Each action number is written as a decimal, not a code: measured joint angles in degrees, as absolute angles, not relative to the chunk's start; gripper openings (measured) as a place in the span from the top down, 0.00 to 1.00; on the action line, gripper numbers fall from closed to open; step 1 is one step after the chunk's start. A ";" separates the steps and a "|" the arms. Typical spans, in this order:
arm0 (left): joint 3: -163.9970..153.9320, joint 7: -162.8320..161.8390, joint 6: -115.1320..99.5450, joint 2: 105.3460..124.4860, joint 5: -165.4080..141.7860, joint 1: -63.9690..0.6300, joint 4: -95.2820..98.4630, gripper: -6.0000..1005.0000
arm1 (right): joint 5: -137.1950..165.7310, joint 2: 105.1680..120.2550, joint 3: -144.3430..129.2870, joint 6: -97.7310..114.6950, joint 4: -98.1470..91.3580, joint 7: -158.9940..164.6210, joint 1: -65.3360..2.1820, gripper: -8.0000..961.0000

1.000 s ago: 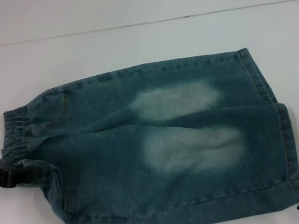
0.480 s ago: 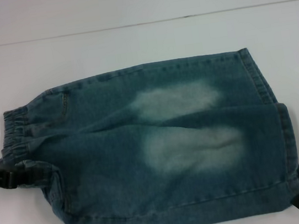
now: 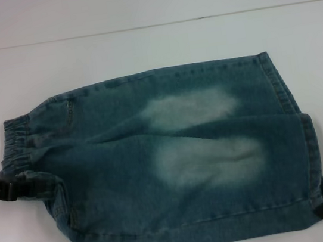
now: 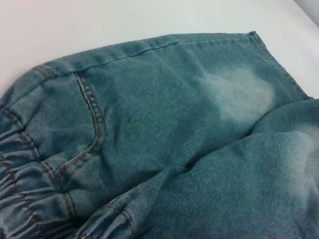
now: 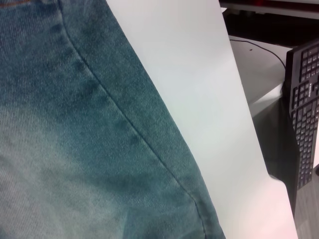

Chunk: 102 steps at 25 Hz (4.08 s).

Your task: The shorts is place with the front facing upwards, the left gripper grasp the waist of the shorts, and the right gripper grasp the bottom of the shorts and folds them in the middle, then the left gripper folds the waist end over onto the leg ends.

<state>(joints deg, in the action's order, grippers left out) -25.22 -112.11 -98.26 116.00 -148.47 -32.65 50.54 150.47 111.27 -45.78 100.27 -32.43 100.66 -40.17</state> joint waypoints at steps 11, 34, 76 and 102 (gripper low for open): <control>-25.02 -125.14 -98.42 113.52 -148.76 -33.52 51.41 0.94 | 147.19 108.02 -33.79 103.71 -29.99 96.27 -39.23 0.98; -22.70 -139.26 -90.03 111.02 -149.65 -38.79 51.44 0.94 | 128.38 108.69 -22.63 82.47 -26.55 102.97 -36.98 0.98; -26.42 -134.49 -71.80 115.47 -143.64 -38.41 48.78 0.93 | 127.39 116.90 -31.84 48.74 -26.63 94.86 -46.21 0.97; -27.84 -138.68 -72.36 114.54 -148.59 -38.77 46.72 0.59 | 127.69 117.93 -37.77 44.34 -24.25 96.43 -46.97 0.40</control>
<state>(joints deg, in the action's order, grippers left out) -27.84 -138.68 -72.36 114.54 -148.59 -38.77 46.72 127.69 117.93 -37.77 44.34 -24.25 96.43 -46.97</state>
